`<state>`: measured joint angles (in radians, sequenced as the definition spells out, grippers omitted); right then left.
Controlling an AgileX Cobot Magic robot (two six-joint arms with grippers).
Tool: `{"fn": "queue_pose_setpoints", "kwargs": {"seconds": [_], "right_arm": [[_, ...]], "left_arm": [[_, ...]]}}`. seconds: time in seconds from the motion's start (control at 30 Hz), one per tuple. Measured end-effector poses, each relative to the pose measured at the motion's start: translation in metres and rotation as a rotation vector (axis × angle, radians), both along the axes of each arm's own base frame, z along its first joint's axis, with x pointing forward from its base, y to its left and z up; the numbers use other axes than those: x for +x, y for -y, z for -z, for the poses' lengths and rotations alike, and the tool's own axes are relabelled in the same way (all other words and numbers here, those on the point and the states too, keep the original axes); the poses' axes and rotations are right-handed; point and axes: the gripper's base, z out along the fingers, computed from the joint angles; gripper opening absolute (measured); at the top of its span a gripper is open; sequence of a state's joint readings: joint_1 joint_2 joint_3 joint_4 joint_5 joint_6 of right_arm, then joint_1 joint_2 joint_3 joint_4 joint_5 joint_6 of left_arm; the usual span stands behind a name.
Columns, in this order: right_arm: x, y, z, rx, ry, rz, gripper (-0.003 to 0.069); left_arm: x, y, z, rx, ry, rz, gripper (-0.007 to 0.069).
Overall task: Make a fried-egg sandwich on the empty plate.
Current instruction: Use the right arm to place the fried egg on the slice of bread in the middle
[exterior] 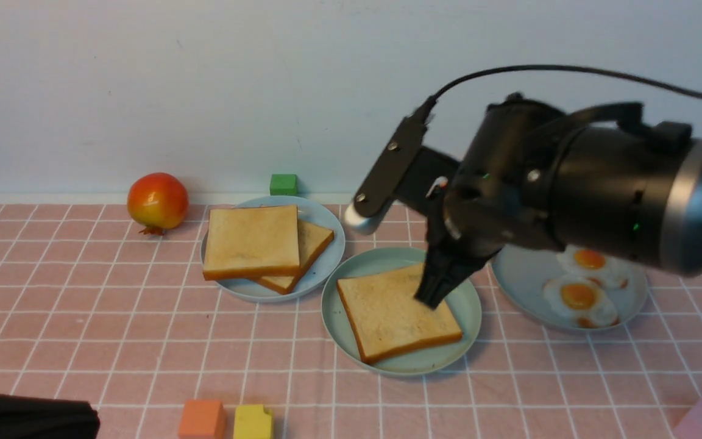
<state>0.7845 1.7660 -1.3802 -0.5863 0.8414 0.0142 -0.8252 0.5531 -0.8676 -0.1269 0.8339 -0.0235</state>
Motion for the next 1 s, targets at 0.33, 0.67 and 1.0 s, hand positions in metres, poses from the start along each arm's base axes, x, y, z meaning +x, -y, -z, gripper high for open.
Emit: {"fn": "queue_pose_setpoints", "kwargs": {"seconds": [0.33,0.67,1.0], "right_arm": [[0.001,-0.043,0.061,-0.071,0.037,-0.048,0.0085],[0.012,-0.049,0.09,-0.118,0.081,-0.058,0.0085],[0.017,-0.052,0.105,-0.14,0.121,-0.045,0.0188]], "left_arm": [[0.0,0.0,0.001,0.011,-0.005,0.0,0.0013],[0.0,0.0,0.001,0.01,-0.004,0.0,0.0013],[0.0,0.0,0.001,0.009,-0.003,0.0,0.0013]]}}
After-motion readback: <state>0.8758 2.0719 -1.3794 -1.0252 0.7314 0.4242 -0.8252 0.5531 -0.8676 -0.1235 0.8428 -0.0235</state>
